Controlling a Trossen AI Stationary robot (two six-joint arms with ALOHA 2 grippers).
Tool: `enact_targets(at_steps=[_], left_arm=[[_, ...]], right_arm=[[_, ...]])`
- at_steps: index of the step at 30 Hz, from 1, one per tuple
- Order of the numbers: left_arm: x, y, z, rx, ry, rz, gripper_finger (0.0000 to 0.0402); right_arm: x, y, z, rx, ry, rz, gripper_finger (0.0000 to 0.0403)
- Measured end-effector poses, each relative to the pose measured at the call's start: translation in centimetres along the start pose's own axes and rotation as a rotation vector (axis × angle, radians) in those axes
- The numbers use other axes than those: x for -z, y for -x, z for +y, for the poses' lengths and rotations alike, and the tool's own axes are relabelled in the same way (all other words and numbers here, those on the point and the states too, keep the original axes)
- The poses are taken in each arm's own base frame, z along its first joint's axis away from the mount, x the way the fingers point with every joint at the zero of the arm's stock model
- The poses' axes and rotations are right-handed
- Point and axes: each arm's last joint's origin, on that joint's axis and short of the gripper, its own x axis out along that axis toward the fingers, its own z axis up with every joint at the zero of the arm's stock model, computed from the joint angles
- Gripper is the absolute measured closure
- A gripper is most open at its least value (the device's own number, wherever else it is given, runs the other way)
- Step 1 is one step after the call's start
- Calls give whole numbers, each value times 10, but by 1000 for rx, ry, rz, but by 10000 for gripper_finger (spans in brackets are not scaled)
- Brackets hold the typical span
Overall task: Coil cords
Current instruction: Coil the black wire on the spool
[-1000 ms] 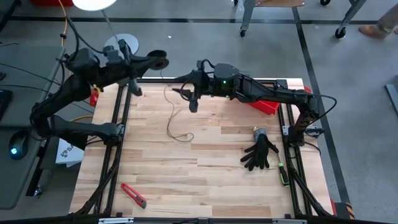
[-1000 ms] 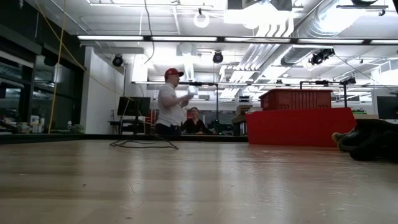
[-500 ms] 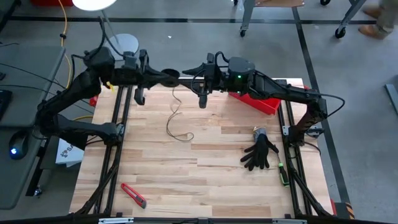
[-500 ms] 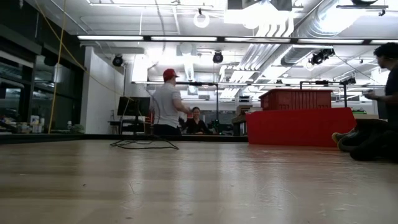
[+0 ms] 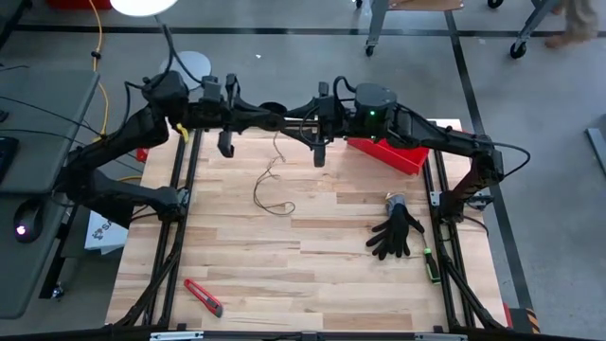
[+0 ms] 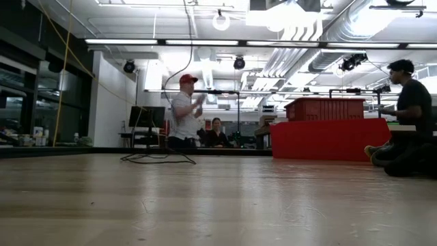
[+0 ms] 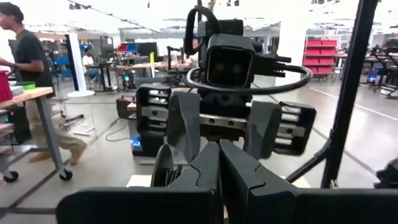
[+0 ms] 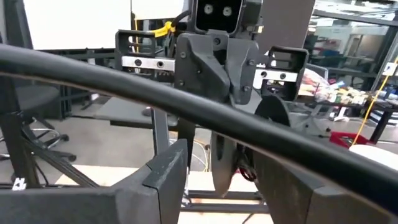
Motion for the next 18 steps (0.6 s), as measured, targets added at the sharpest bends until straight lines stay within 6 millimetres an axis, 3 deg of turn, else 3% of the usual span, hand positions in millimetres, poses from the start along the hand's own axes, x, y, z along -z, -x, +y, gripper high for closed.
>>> enact_targets(at_steps=[8,13,18], left_arm=[[2,-12,-3,-4,-4,-22,401],[2,-15,-3,0,-23,-40,401],[1,-15,-3,1,-15,-46,401]], right_arm=[[2,0,0,-4,-29,20,236],[1,0,0,4,-22,17,299],[1,0,0,6,-15,16,390]])
